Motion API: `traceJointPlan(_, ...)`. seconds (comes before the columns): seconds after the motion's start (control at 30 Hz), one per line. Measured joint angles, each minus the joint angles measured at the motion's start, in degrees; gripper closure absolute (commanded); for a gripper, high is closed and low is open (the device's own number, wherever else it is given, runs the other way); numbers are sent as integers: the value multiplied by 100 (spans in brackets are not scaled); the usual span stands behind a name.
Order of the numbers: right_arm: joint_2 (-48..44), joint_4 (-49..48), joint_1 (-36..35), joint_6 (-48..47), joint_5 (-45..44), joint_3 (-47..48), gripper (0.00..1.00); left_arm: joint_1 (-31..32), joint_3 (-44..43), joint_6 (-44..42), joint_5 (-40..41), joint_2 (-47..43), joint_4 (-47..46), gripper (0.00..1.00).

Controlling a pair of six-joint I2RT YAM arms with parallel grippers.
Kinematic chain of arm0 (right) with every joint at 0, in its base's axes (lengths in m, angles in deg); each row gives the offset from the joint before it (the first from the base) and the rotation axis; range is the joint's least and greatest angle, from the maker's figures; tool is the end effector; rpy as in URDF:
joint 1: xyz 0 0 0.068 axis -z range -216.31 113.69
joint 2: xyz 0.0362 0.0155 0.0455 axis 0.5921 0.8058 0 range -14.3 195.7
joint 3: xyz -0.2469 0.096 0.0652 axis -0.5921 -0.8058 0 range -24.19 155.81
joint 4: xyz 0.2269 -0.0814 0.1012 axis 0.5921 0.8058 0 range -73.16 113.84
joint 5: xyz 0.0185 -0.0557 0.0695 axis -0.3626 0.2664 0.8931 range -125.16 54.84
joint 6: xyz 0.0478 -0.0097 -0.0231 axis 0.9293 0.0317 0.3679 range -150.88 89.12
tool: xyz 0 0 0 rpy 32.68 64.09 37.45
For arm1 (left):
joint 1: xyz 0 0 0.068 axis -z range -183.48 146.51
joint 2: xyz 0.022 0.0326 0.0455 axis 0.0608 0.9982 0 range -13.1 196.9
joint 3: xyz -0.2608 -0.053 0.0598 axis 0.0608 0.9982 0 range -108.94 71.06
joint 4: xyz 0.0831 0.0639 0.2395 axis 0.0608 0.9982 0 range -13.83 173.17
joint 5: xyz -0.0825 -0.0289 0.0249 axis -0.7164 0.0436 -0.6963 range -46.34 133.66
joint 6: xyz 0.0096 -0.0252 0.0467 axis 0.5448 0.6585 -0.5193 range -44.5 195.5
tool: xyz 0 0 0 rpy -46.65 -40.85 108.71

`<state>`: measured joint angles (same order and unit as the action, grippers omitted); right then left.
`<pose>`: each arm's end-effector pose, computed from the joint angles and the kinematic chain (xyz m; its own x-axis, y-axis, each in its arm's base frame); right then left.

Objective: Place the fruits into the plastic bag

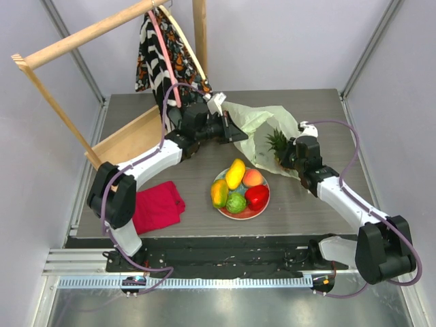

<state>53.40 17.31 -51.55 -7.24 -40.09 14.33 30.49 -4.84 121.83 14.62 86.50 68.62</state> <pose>0.2499 0.0648 0.2365 -0.5133 0.2741 -0.8132 0.0174 0.9507 0.3095 0.3332 -0.2453 0.3010 -0.7923 -0.2287 -0.5657 0.4376 0.4331 -0.7880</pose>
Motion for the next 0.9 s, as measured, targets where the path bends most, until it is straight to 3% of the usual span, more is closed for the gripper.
traceJointPlan(0.53, 472, -490, 0, 227, 295, 702, 99, 726, 516, 87, 361, 11, -33, 100)
traceJointPlan(0.7, 164, -461, 0, 240, 2, 702, 99, 968, 457, 131, 424, 13, -33, 100)
traceJointPlan(0.9, -450, 44, 0, 0, -623, 968, 99, 1325, -238, 302, 413, 229, -92, 100)
